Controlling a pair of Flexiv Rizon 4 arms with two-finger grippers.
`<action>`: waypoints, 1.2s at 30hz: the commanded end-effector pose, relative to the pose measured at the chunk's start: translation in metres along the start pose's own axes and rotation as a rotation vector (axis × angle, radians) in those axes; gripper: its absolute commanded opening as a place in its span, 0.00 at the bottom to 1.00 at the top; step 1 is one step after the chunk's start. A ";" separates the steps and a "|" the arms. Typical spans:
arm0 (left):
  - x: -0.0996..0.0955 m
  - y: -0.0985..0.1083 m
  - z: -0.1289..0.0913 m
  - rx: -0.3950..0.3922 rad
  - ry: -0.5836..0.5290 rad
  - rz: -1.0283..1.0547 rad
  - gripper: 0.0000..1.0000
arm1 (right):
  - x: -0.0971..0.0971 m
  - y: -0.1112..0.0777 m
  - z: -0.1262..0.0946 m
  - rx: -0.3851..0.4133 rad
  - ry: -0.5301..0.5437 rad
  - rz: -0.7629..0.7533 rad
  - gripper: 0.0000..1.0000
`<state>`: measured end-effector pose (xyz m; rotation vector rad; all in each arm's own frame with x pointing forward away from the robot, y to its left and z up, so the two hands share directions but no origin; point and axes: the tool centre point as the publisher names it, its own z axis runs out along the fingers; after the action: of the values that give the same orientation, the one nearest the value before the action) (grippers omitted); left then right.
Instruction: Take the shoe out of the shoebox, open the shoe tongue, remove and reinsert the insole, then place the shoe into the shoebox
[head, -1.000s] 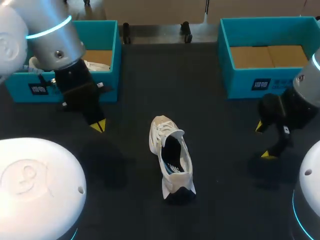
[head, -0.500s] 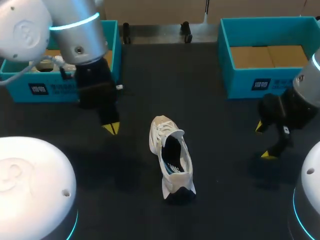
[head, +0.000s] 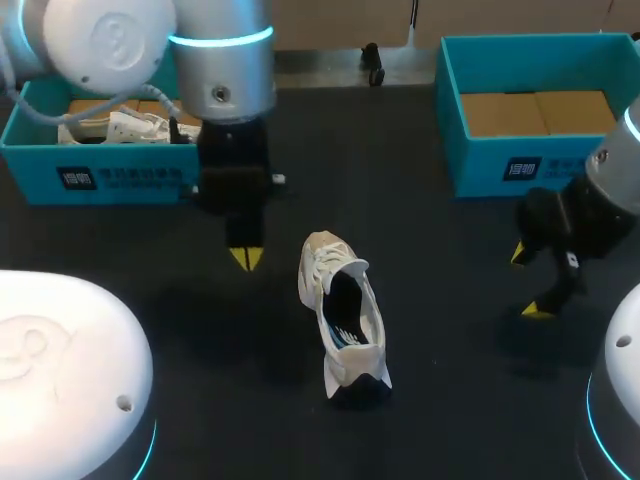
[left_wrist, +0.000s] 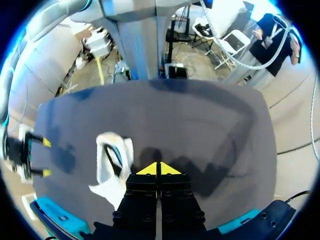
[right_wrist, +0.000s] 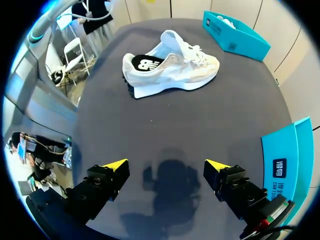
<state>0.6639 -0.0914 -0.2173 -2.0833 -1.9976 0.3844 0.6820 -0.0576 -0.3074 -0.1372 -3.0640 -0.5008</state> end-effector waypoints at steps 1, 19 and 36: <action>-0.025 0.002 0.025 0.010 0.017 0.033 0.00 | 0.002 -0.001 0.000 0.000 -0.003 0.000 1.00; -0.063 0.005 0.062 -0.003 0.055 0.056 0.00 | 0.002 -0.001 0.000 0.000 -0.003 0.000 1.00; -0.089 0.020 0.080 -0.017 0.102 0.075 0.00 | 0.002 -0.001 0.000 0.000 -0.003 0.000 1.00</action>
<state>0.6516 -0.1687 -0.2835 -2.1465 -1.8999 0.2859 0.6815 -0.0581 -0.3073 -0.1371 -3.0644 -0.5031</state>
